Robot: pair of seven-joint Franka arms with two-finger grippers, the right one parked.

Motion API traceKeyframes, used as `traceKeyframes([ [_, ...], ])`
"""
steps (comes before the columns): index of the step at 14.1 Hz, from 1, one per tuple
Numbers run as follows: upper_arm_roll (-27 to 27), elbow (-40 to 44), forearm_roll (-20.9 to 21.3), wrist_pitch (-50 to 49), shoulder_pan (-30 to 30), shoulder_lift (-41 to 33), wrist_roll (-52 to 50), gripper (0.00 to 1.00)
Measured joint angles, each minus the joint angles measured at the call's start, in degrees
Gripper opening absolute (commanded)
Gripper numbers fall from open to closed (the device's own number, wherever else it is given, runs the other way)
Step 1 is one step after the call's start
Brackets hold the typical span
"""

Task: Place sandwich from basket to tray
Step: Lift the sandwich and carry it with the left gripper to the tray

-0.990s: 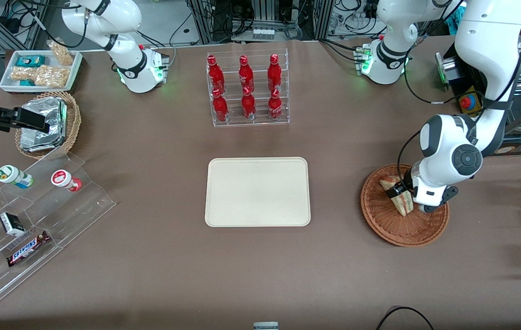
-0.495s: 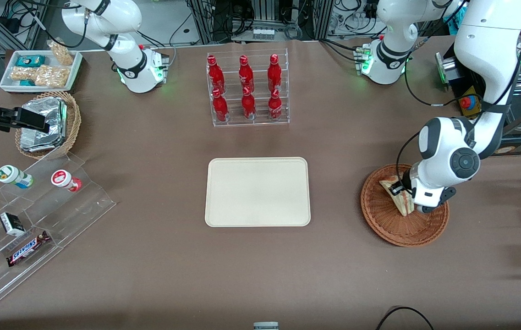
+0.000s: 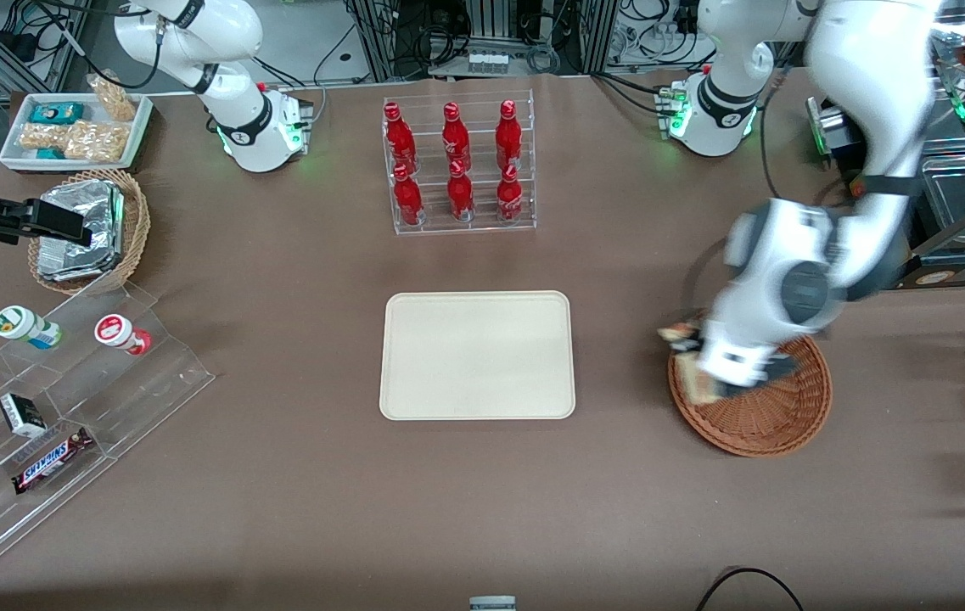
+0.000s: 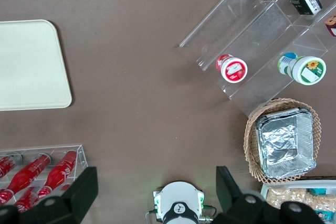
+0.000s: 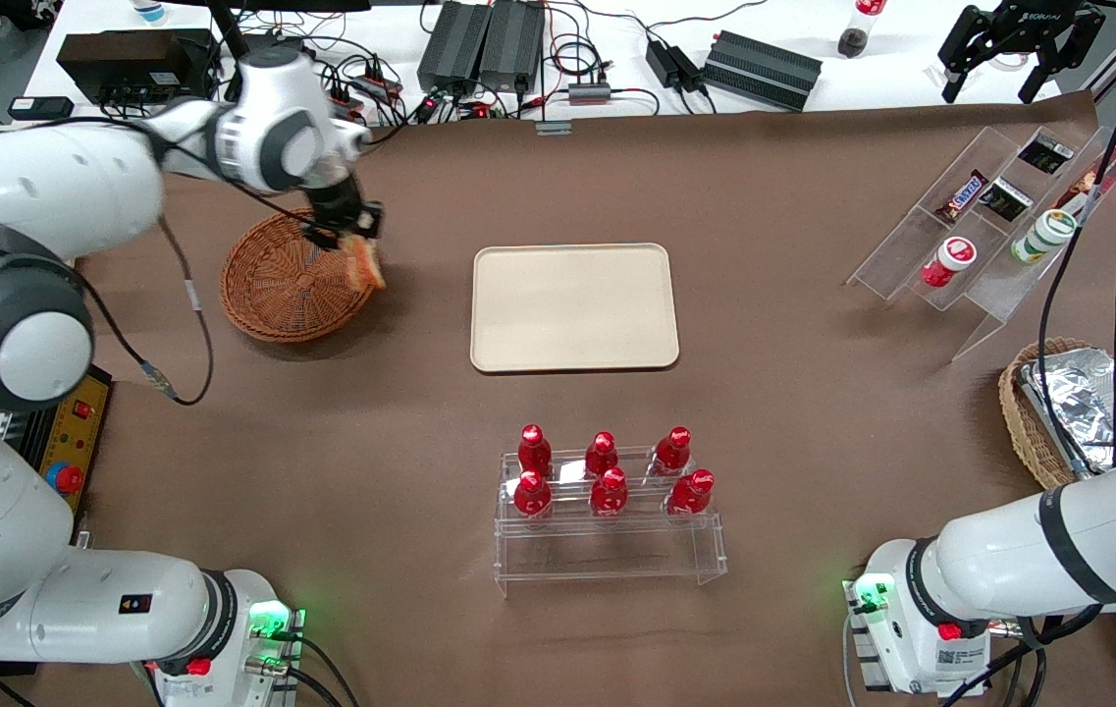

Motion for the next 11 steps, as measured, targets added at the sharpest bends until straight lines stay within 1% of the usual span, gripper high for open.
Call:
traceKeyframes([
  [2,-0.04,3.94,0.00,0.52,-8.67,4.65,-1.86,0.14],
  [4,-0.01,8.78,0.00,0.57,-13.87,9.75,-4.51,0.17],
  [5,0.00,10.98,0.00,0.60,-15.32,11.92,-5.30,0.19],
  [7,0.02,14.75,0.00,0.54,-16.72,15.23,-5.80,0.21],
  [11,0.02,17.52,0.00,0.48,-20.11,18.33,-6.85,0.22],
])
